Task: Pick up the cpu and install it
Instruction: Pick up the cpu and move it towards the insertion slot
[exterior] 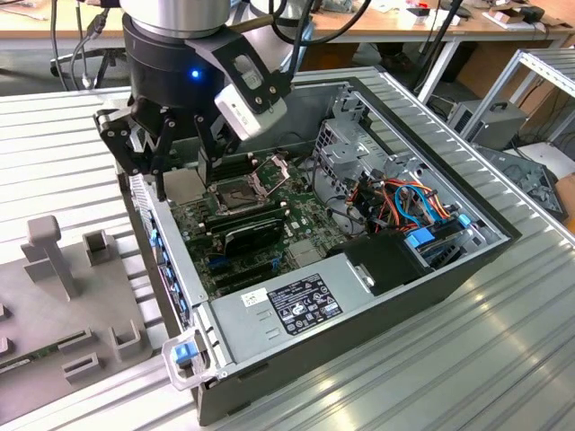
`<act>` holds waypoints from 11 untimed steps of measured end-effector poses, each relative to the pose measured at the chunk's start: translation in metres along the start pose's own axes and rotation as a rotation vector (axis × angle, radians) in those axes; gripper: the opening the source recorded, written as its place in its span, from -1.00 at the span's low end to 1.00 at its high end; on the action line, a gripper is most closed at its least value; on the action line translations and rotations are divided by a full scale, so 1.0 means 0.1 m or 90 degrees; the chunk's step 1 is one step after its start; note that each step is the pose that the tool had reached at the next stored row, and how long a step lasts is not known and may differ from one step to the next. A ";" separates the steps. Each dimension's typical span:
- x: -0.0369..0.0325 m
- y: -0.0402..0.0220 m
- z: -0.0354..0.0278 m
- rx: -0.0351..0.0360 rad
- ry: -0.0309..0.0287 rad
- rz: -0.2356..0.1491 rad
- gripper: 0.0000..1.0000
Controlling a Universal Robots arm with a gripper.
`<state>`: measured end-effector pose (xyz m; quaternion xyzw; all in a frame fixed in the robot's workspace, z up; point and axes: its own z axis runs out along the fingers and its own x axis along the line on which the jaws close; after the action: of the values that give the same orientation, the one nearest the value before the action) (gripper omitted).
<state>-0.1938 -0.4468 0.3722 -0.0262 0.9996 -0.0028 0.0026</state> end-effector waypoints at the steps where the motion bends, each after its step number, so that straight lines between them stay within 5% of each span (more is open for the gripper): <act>1: -0.001 0.000 0.000 0.0000 0.0000 0.000 0.09; 11: -0.016 -0.001 0.001 0.0000 0.0000 0.000 0.09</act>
<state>-0.1922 -0.4468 0.3721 -0.0264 0.9996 -0.0028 0.0026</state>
